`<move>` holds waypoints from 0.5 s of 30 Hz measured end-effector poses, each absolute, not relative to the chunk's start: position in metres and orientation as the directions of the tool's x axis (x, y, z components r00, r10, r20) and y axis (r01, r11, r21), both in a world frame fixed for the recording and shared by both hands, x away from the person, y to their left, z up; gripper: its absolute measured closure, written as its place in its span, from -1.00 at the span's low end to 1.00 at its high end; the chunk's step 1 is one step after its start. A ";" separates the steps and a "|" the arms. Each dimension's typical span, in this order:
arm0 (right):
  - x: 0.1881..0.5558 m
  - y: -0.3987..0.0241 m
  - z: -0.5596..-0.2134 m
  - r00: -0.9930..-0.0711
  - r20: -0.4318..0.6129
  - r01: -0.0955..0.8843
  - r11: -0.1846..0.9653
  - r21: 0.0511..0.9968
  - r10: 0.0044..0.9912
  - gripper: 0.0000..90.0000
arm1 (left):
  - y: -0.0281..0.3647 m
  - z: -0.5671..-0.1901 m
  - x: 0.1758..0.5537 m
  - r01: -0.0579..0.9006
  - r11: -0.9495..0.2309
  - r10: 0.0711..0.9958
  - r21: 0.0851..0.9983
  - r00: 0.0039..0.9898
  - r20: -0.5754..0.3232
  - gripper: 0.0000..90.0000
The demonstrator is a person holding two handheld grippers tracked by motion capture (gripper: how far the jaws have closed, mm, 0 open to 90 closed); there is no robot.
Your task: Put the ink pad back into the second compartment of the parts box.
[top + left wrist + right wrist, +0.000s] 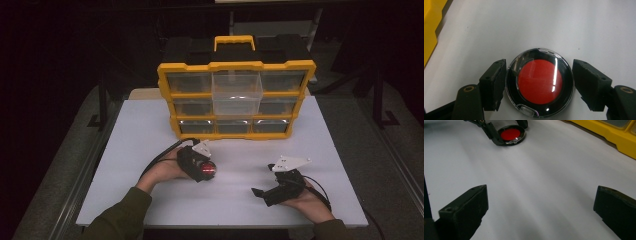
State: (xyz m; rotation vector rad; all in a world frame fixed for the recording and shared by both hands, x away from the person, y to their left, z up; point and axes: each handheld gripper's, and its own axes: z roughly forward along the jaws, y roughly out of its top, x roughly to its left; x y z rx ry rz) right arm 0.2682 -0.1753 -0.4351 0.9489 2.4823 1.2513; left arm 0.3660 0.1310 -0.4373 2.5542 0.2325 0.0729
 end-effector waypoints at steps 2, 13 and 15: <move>0.268 -0.175 -0.435 -0.773 0.101 0.454 0.434 0.778 0.626 -1.00 | 0.131 -0.437 0.366 0.150 -0.824 0.180 0.547 0.984 0.002 -0.35; 0.268 -0.176 -0.435 -0.773 0.101 0.453 0.434 0.779 0.626 -1.00 | 0.134 -0.435 0.367 0.162 -0.823 0.192 0.544 0.981 -0.001 -0.34; 0.269 -0.175 -0.435 -0.775 0.100 0.451 0.436 0.778 0.624 -1.00 | 0.137 -0.432 0.368 0.172 -0.817 0.204 0.550 0.979 -0.004 -0.34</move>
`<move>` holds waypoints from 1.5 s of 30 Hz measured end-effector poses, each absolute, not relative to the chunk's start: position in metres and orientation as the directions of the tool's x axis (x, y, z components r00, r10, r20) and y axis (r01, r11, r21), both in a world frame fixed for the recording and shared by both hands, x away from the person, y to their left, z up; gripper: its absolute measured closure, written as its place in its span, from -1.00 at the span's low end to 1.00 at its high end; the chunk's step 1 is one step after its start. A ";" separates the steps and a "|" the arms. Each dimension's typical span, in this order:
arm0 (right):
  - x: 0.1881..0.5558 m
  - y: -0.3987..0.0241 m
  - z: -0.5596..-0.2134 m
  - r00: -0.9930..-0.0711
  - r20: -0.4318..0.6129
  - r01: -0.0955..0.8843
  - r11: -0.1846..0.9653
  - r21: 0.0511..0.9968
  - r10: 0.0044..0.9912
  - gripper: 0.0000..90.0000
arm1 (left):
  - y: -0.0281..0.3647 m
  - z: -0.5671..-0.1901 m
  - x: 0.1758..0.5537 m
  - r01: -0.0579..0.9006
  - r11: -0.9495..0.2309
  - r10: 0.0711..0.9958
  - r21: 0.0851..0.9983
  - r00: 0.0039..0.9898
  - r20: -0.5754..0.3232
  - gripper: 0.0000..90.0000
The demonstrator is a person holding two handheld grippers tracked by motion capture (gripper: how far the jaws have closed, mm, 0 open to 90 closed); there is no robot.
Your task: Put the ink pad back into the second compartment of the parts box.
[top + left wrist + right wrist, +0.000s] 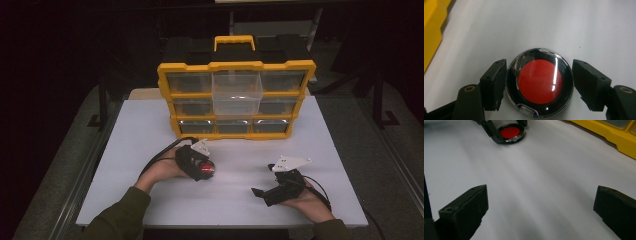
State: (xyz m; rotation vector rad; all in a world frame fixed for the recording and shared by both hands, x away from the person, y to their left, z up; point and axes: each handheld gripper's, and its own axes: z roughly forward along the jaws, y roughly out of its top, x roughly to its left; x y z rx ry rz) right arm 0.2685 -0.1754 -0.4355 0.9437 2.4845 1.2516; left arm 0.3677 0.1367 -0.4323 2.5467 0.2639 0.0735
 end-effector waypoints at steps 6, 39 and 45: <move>0.269 -0.176 -0.436 -0.775 0.106 0.451 0.427 0.784 0.624 -1.00 | 0.142 -0.425 0.370 0.183 -0.805 0.219 0.564 0.976 -0.004 -0.34; 0.271 -0.181 -0.442 -0.773 0.109 0.446 0.412 0.795 0.625 -1.00 | 0.162 -0.385 0.367 0.233 -0.742 0.263 0.629 0.964 -0.047 -0.34; 0.269 -0.180 -0.442 -0.776 0.105 0.439 0.413 0.798 0.622 -1.00 | 0.164 -0.378 0.367 0.244 -0.741 0.266 0.626 0.962 -0.060 -0.34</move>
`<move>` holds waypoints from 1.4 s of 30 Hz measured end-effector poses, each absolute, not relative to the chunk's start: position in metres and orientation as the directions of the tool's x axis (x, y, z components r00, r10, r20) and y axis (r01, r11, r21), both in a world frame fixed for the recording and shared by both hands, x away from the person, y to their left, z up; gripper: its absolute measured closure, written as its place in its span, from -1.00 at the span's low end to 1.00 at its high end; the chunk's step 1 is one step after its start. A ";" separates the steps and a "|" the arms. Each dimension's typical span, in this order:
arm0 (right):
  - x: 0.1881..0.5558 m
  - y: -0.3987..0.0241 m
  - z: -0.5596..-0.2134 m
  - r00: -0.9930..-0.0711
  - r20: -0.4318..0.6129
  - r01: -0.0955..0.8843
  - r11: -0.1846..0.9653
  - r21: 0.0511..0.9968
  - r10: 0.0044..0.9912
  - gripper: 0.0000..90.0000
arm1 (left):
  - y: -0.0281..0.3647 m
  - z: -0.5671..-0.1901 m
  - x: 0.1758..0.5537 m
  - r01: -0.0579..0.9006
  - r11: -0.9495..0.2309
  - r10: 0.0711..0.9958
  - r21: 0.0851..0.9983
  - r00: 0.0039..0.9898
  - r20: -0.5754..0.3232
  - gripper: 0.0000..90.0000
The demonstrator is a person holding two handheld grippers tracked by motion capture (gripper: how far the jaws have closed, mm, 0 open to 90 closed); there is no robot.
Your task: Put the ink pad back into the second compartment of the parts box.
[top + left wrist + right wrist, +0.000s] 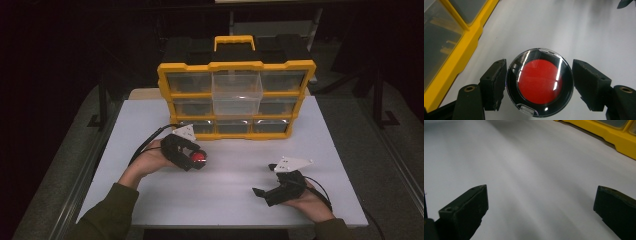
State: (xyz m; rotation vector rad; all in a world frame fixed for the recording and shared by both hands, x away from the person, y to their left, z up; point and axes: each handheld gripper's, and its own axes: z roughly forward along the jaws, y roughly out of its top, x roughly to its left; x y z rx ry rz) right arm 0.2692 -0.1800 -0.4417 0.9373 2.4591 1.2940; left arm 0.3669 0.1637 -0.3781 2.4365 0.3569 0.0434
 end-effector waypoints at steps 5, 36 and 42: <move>0.268 -0.179 -0.441 -0.778 0.102 0.434 0.412 0.801 0.620 -1.00 | 0.163 -0.368 0.368 0.233 -0.746 0.257 0.624 0.965 -0.053 -0.34; 0.267 -0.181 -0.440 -0.773 0.102 0.433 0.404 0.806 0.627 -1.00 | 0.160 -0.315 0.373 0.214 -0.727 0.234 0.652 0.971 -0.058 -0.34; 0.267 -0.181 -0.440 -0.773 0.103 0.434 0.402 0.806 0.627 -1.00 | 0.158 -0.305 0.374 0.211 -0.727 0.228 0.654 0.972 -0.059 -0.34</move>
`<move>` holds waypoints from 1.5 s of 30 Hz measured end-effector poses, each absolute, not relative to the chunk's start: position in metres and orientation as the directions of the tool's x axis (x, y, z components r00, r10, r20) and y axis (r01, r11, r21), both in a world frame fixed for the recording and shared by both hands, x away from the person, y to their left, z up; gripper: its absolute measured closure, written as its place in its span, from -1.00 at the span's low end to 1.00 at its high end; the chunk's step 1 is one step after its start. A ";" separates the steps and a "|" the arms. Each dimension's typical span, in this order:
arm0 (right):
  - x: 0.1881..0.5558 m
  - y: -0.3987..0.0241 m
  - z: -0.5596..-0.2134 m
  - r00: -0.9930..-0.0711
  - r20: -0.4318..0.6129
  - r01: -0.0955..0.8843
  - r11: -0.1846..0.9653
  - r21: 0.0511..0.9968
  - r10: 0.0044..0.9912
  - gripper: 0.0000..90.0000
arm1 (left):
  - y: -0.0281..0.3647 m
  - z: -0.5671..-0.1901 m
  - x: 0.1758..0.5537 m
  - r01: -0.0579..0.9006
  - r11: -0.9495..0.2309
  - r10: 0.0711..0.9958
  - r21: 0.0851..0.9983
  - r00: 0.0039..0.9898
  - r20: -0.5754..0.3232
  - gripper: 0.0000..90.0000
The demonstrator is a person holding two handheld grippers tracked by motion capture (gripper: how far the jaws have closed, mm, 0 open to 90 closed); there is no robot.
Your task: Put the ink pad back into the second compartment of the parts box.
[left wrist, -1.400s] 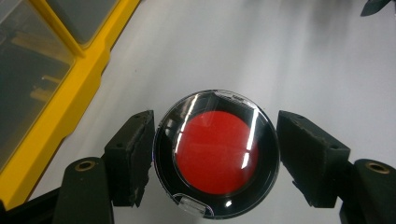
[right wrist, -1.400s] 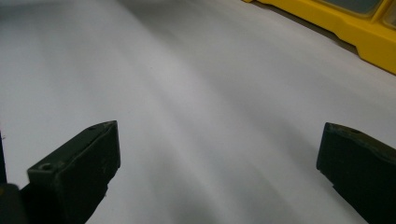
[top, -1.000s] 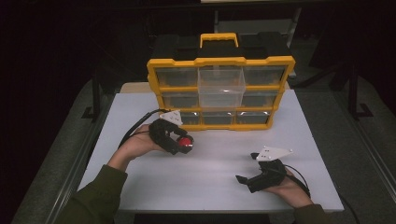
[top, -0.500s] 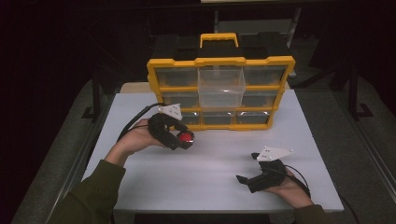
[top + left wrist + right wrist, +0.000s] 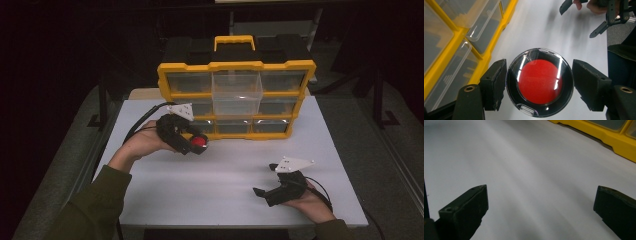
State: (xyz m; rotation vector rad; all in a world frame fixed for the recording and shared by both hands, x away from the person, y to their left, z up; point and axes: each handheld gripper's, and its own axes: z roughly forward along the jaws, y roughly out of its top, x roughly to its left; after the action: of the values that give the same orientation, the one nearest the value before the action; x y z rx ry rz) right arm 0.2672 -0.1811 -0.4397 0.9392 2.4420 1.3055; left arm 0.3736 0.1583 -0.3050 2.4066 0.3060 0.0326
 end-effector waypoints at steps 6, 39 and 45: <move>0.267 -0.181 -0.440 -0.772 0.104 0.435 0.401 0.806 0.627 -1.00 | 0.159 -0.292 0.377 0.214 -0.722 0.226 0.658 0.972 -0.068 -0.34; 0.267 -0.181 -0.439 -0.771 0.115 0.440 0.393 0.808 0.627 -1.00 | 0.164 -0.212 0.393 0.198 -0.709 0.221 0.677 0.974 -0.054 -0.34; 0.267 -0.181 -0.439 -0.770 0.115 0.440 0.393 0.807 0.627 -1.00 | 0.164 -0.197 0.395 0.189 -0.708 0.221 0.681 0.974 -0.041 -0.34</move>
State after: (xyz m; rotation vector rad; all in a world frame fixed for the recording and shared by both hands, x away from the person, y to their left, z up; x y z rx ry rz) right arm 0.2671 -0.1810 -0.4390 0.9505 2.4406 1.3177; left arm 0.3954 0.1637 -0.1974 2.3748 0.2858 0.0563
